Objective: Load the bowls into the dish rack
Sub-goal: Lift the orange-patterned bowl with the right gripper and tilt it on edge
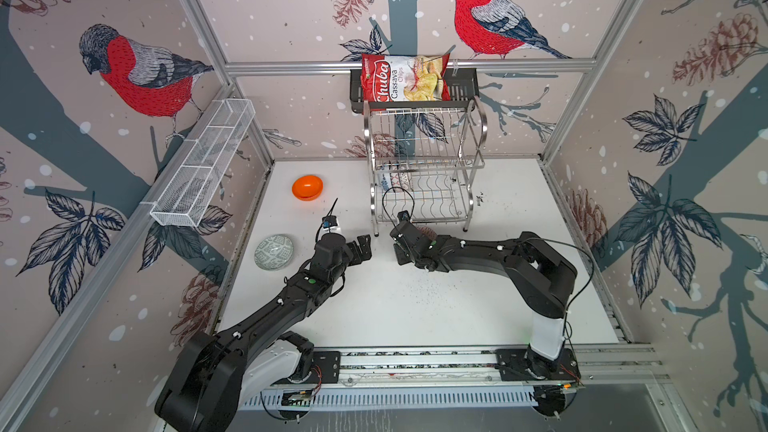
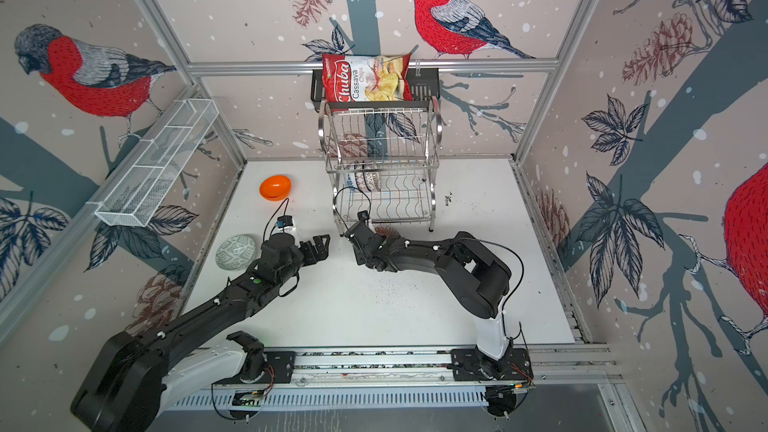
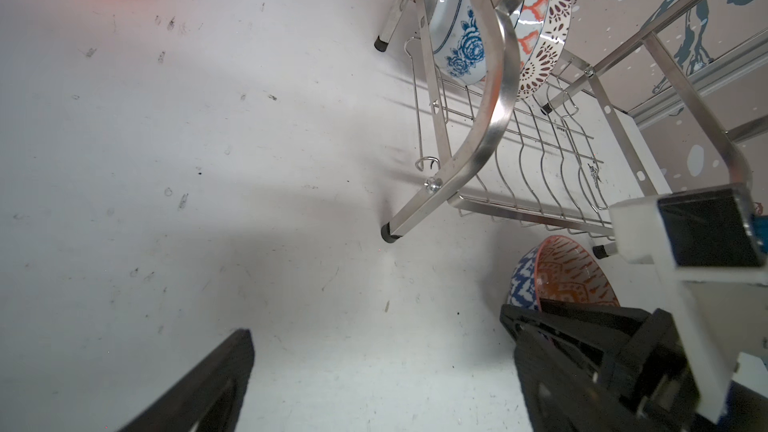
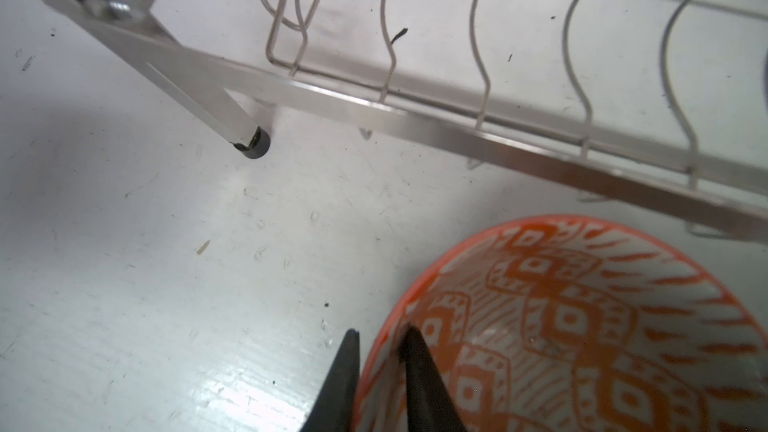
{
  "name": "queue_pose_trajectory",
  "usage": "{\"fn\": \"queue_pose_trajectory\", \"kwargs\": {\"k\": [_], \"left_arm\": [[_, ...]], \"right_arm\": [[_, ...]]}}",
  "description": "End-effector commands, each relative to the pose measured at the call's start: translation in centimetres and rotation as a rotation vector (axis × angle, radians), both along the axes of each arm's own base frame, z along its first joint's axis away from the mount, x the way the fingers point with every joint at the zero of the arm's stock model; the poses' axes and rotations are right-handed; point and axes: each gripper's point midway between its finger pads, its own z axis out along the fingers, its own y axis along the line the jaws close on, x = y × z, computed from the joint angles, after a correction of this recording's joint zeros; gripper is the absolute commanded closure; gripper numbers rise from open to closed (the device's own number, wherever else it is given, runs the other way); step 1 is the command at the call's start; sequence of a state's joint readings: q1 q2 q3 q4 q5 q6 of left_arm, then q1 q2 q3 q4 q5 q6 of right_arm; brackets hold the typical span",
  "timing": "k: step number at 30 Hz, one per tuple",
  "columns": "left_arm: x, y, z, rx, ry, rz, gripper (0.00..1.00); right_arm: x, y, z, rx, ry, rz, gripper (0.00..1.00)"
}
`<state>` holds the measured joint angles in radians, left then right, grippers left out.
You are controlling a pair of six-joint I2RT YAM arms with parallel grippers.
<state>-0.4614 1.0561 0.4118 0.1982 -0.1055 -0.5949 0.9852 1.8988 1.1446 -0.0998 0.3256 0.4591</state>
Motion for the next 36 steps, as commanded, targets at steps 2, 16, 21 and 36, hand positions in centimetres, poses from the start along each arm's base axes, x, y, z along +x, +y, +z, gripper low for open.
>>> {"fn": "queue_pose_trajectory", "kwargs": {"k": [2, 16, 21, 36], "left_arm": [[0.4, -0.3, 0.7, -0.007, -0.035, -0.013, 0.02], [0.4, -0.8, 0.7, -0.016, -0.034, -0.039, 0.02], [0.2, -1.6, 1.7, -0.039, -0.066, -0.085, 0.02], [2.2, -6.9, 9.2, -0.142, -0.241, -0.218, 0.02]], "right_arm": [[-0.7, -0.2, 0.2, 0.026, 0.025, 0.010, 0.85], [-1.7, -0.7, 7.1, 0.258, 0.060, 0.082, 0.90], [-0.7, -2.9, 11.4, 0.369, 0.020, 0.064, 0.90], [5.7, -11.2, 19.9, 0.765, -0.201, 0.041, 0.96]]}}
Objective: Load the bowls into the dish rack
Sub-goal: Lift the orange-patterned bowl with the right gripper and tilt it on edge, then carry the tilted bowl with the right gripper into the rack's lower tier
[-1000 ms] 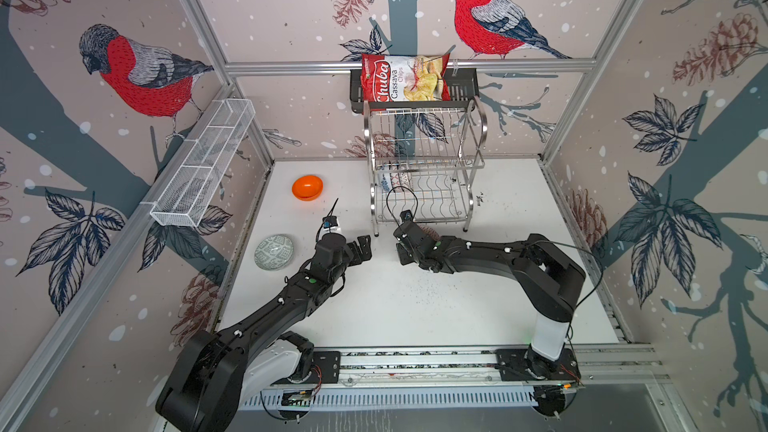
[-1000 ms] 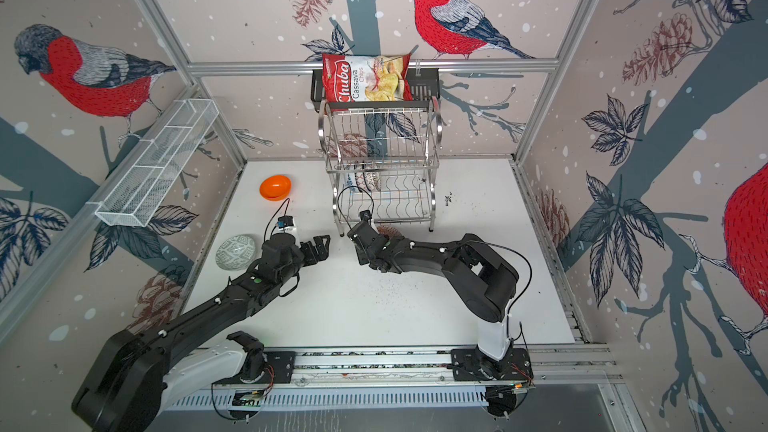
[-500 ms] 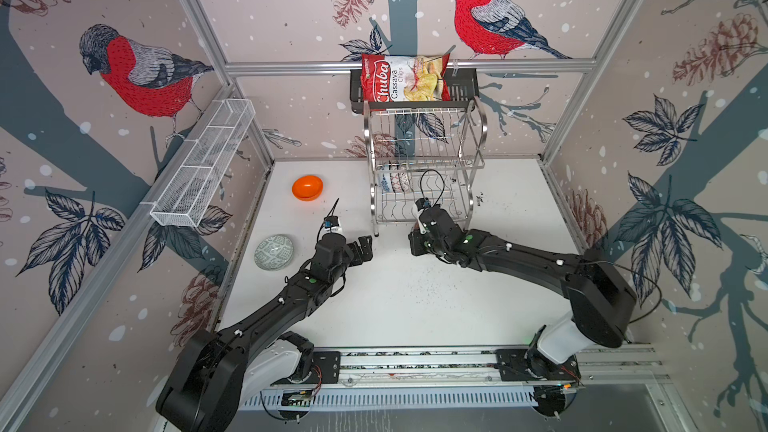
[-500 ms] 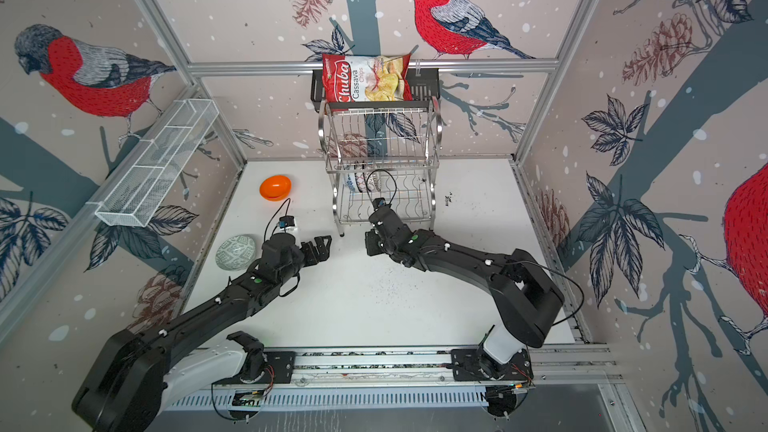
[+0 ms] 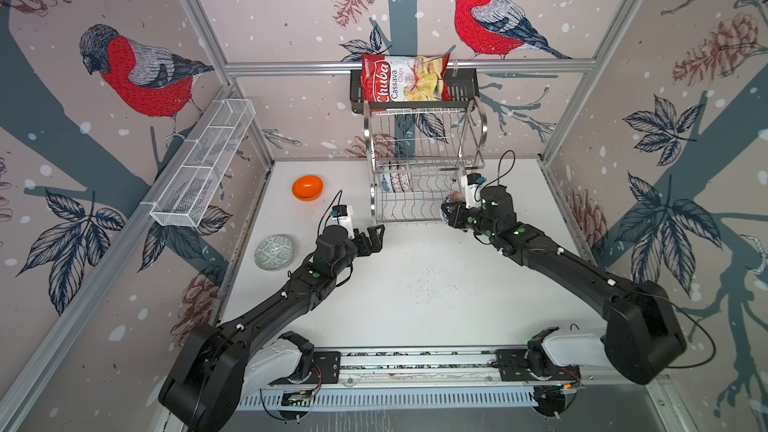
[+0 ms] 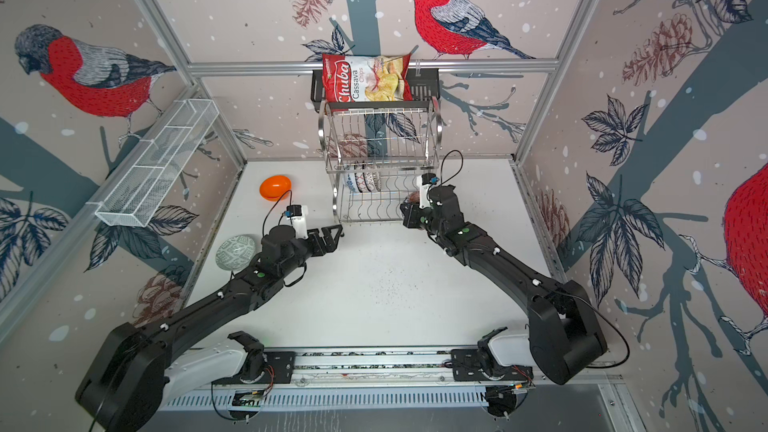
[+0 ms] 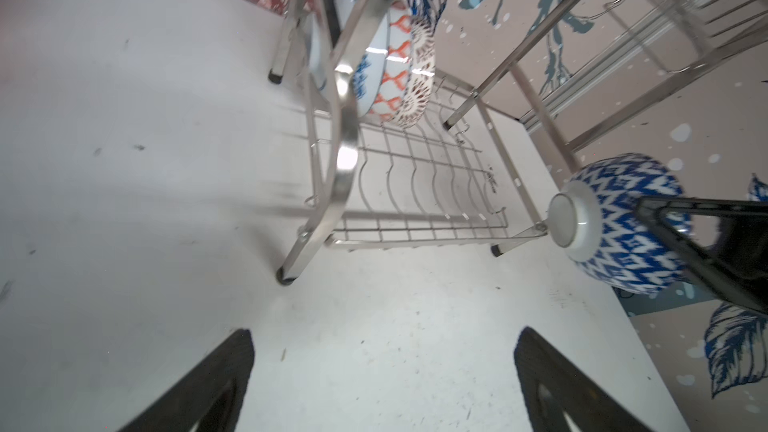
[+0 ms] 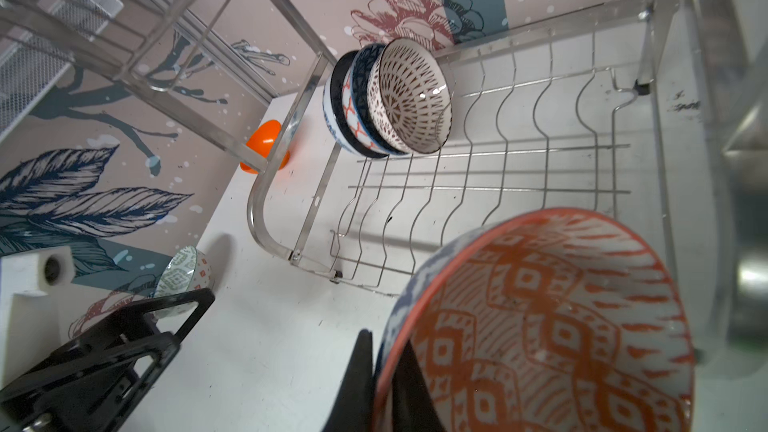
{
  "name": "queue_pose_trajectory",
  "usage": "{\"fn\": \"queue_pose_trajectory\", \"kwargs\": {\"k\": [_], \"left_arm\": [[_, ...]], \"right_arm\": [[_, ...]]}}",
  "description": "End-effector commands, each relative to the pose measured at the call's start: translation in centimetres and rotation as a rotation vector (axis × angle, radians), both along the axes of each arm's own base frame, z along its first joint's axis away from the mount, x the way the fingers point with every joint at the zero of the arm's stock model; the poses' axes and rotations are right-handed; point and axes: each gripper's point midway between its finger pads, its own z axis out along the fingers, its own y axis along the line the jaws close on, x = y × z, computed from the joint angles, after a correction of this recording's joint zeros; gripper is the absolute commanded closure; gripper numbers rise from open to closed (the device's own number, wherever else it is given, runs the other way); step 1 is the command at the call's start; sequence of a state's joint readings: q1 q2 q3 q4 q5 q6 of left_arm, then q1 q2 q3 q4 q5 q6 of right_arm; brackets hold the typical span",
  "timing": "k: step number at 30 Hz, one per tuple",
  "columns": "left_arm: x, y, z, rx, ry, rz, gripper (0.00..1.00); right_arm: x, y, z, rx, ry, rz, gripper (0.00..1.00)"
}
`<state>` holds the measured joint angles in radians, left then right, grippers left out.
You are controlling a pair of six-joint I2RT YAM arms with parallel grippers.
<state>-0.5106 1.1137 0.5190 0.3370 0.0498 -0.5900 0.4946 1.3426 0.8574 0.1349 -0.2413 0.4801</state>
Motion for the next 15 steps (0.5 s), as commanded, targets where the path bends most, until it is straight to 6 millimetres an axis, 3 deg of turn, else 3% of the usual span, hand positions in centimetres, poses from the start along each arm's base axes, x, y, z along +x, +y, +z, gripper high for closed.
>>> {"fn": "queue_pose_trajectory", "kwargs": {"k": [1, 15], "left_arm": [[0.9, -1.7, 3.5, -0.001, -0.120, -0.027, 0.02], [0.8, -3.2, 0.2, 0.053, -0.162, -0.101, 0.02]], "right_arm": [[0.9, 0.4, 3.9, 0.176, -0.122, 0.058, 0.96], [1.0, 1.2, 3.8, 0.308, -0.180, 0.129, 0.98]]}}
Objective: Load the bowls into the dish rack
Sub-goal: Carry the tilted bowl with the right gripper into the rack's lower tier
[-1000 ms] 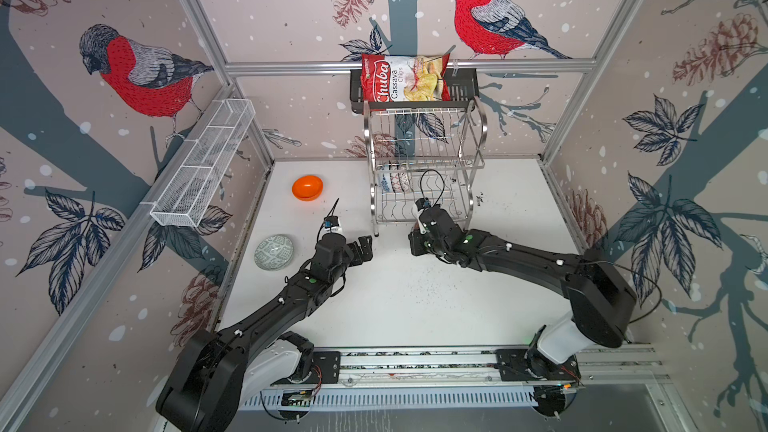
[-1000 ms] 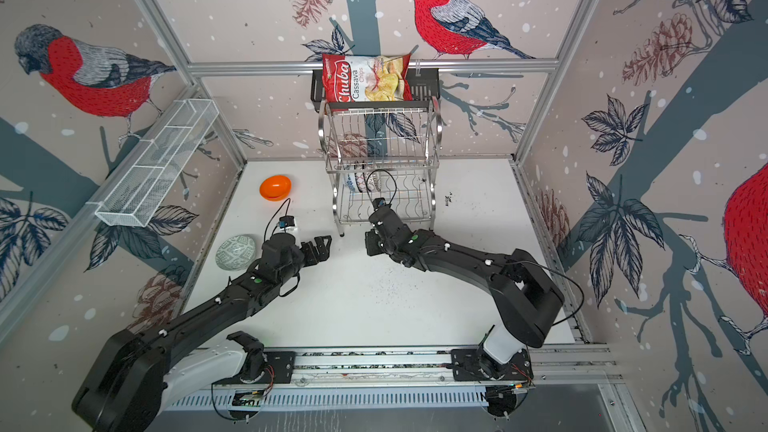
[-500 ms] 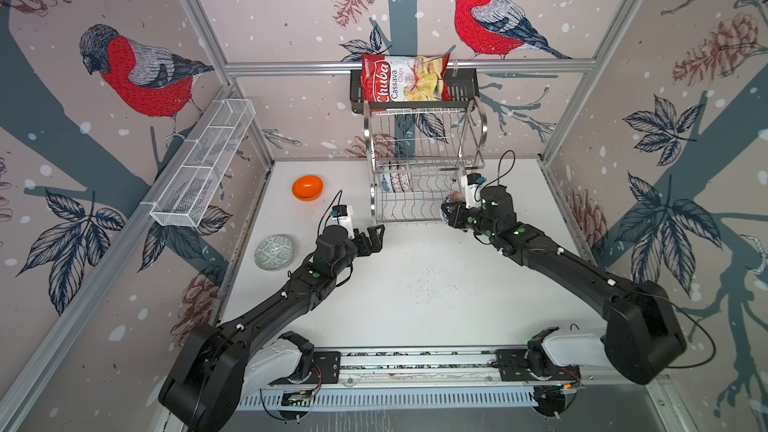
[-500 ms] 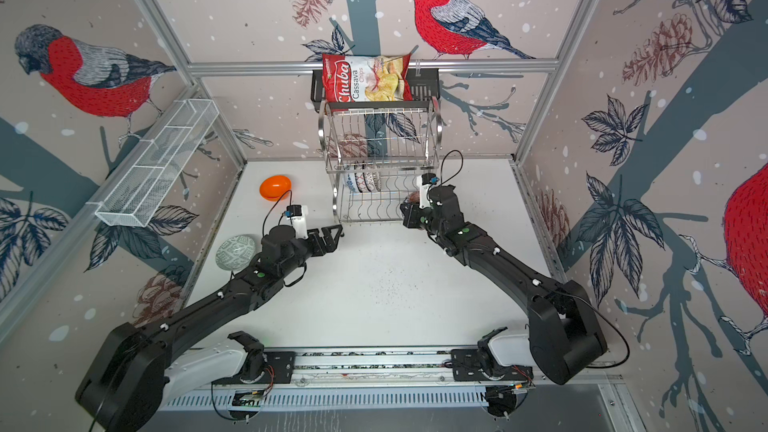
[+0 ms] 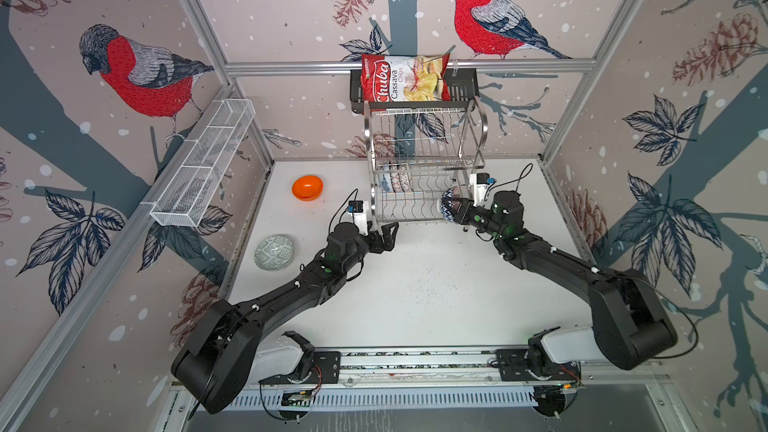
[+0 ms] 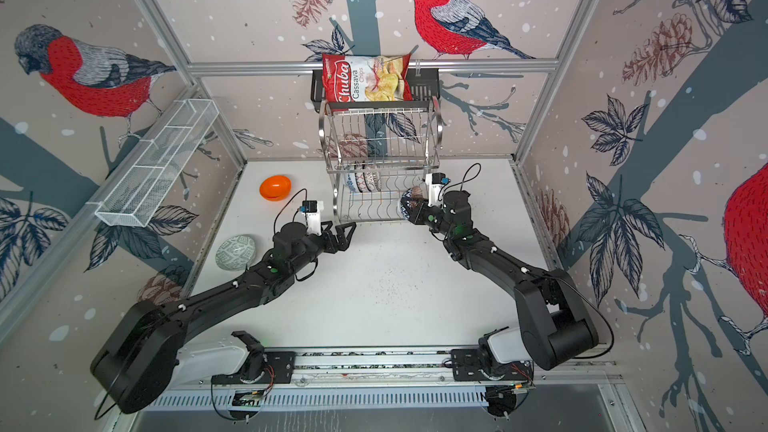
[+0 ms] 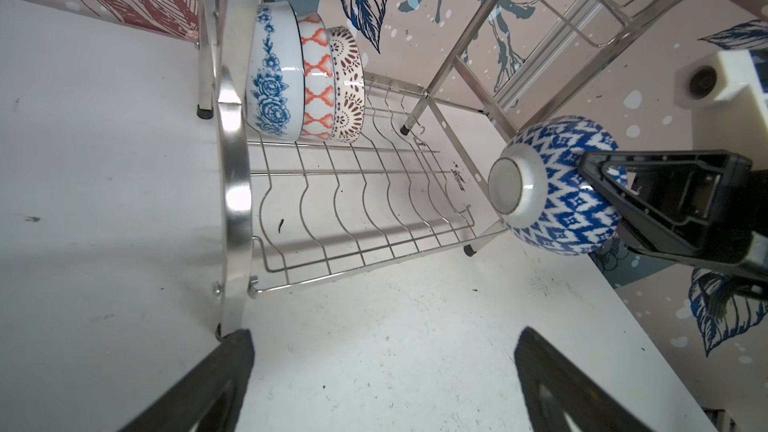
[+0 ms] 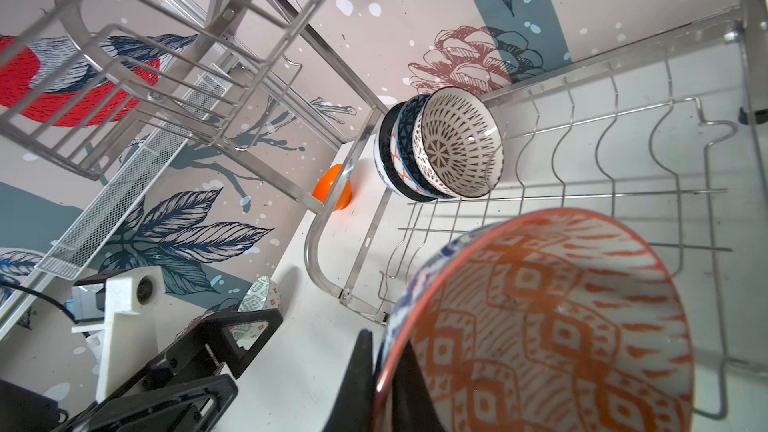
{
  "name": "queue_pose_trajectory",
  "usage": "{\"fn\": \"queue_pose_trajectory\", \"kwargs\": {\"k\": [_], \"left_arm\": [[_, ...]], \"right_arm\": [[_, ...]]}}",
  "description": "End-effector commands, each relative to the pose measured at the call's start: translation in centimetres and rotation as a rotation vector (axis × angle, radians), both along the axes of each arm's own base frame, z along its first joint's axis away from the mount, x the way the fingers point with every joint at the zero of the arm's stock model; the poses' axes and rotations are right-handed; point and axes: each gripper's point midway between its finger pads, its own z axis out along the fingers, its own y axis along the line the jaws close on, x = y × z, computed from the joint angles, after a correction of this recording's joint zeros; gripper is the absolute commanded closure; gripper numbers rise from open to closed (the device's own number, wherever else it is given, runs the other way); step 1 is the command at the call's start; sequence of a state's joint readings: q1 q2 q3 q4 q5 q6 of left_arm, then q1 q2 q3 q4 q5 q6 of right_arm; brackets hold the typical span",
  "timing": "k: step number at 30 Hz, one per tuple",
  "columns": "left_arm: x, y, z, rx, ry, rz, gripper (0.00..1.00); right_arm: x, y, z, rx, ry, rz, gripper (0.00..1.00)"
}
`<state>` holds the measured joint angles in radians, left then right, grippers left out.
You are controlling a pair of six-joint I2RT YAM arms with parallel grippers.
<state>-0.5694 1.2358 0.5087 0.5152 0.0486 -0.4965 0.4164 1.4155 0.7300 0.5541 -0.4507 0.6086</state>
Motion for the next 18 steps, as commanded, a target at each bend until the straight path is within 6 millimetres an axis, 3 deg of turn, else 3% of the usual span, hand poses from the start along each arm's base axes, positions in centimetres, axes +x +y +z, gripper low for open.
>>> {"fn": "queue_pose_trajectory", "kwargs": {"k": [1, 18], "left_arm": [[0.2, -0.4, 0.8, 0.006, -0.069, -0.025, 0.02], [0.3, -0.2, 0.3, 0.024, -0.063, -0.016, 0.02]], "right_arm": [[0.0, 0.7, 2.9, 0.074, -0.107, 0.041, 0.98], [0.2, 2.1, 2.2, 0.167, -0.107, 0.116, 0.98]]}}
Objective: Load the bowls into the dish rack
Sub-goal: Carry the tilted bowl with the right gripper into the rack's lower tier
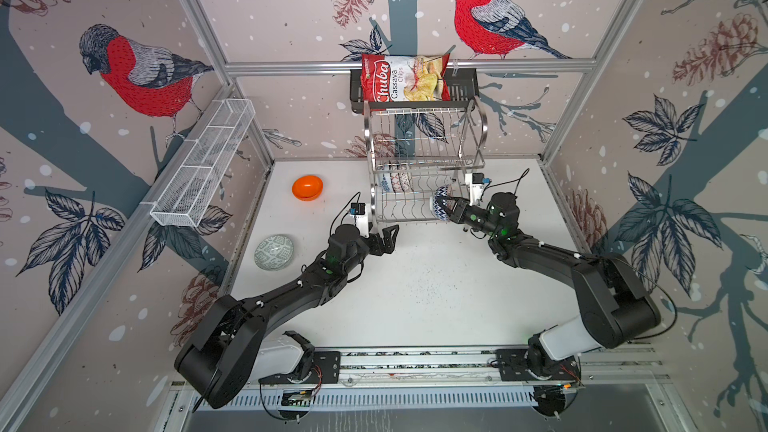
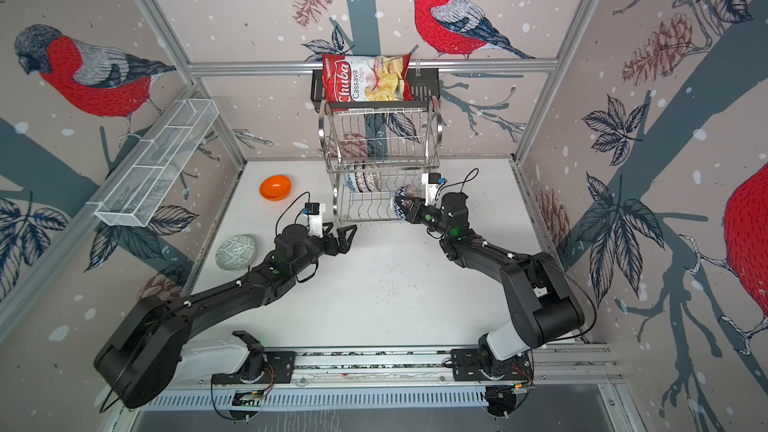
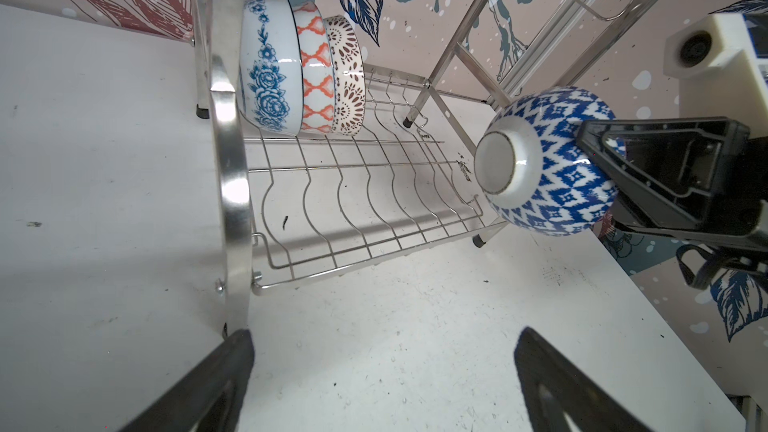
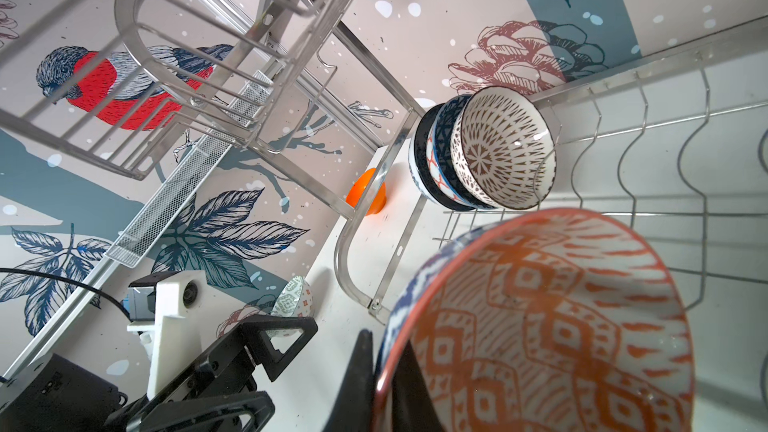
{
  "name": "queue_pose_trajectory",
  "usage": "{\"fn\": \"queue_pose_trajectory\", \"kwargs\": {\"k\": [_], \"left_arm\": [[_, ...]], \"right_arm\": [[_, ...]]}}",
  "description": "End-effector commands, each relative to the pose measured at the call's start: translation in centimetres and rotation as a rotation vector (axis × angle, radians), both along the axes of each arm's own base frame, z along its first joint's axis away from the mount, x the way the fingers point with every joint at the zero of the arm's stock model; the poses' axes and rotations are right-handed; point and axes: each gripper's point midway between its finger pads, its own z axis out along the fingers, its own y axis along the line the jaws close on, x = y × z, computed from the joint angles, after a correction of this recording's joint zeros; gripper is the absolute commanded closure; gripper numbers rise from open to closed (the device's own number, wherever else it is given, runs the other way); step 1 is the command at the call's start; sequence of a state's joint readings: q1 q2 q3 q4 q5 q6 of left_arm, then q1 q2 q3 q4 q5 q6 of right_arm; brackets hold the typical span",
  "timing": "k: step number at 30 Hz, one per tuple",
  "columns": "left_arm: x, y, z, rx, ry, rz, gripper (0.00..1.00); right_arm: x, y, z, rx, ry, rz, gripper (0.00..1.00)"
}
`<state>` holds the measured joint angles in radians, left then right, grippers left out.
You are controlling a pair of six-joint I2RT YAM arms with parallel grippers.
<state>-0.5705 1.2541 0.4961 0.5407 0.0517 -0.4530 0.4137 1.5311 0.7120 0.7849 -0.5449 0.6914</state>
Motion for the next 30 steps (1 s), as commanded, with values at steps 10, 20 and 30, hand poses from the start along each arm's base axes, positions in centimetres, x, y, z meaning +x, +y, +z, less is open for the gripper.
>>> {"fn": "queue_pose_trajectory", "kwargs": {"k": [10, 20, 30], "left_arm": [[0.5, 0.0, 0.8, -0.004, -0.041, 0.010, 0.02], [0.5, -0.1, 0.6, -0.003, -0.034, 0.009, 0.02], [0.5, -0.1, 0.6, -0.008, -0.030, 0.006, 0.02]], "right_arm": [[0.4, 0.8, 2.0, 0.111, -0.070, 0.048, 0.98], [0.9, 1.3, 1.5, 0.195, -0.024, 0.063, 0.98], [1.3, 1.8, 0.9, 0.284, 0.022, 0.072, 0.97]]}}
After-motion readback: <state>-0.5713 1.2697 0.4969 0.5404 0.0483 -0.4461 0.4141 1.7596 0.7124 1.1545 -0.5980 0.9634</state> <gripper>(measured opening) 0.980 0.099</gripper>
